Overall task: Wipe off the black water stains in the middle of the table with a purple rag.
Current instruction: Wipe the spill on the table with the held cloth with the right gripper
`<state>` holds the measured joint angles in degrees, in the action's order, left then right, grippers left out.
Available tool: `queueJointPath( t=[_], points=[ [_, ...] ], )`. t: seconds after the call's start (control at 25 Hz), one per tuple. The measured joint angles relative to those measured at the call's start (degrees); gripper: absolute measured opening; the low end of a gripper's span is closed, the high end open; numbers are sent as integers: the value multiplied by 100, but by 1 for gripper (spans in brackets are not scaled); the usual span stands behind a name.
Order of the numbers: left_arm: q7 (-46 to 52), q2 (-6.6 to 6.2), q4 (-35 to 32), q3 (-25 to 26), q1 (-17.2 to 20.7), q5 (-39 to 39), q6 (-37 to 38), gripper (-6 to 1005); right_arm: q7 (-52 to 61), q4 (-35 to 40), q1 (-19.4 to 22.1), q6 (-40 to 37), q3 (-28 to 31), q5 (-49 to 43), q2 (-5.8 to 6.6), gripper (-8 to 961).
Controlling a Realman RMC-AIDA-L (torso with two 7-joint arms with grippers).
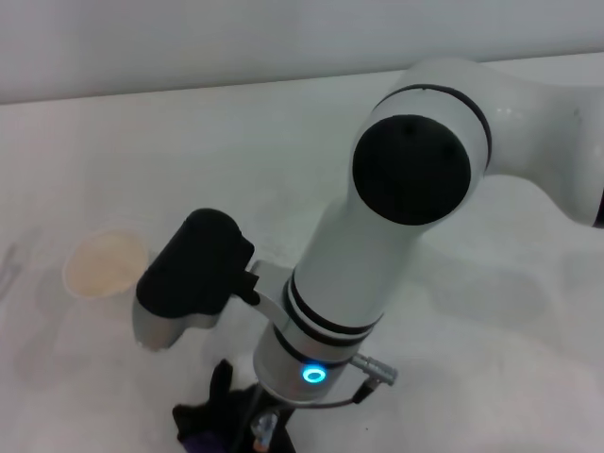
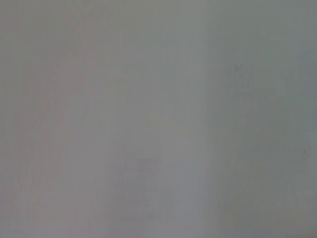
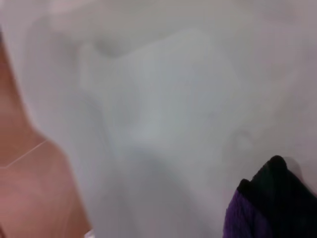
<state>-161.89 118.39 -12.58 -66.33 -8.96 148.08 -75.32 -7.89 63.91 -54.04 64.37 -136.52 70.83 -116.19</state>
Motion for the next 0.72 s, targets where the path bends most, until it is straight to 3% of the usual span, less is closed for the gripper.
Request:
queueJointPath(
  t=[0.32,0.72],
  points=[
    [0,15,11,19,79,-7,21,892,-176,-204,-124,-310,145,-51,2,105],
    [0,18,-23,24,111,-7,21,892,380,-500,280,-473,1151,-1872,9,106]
  ],
)
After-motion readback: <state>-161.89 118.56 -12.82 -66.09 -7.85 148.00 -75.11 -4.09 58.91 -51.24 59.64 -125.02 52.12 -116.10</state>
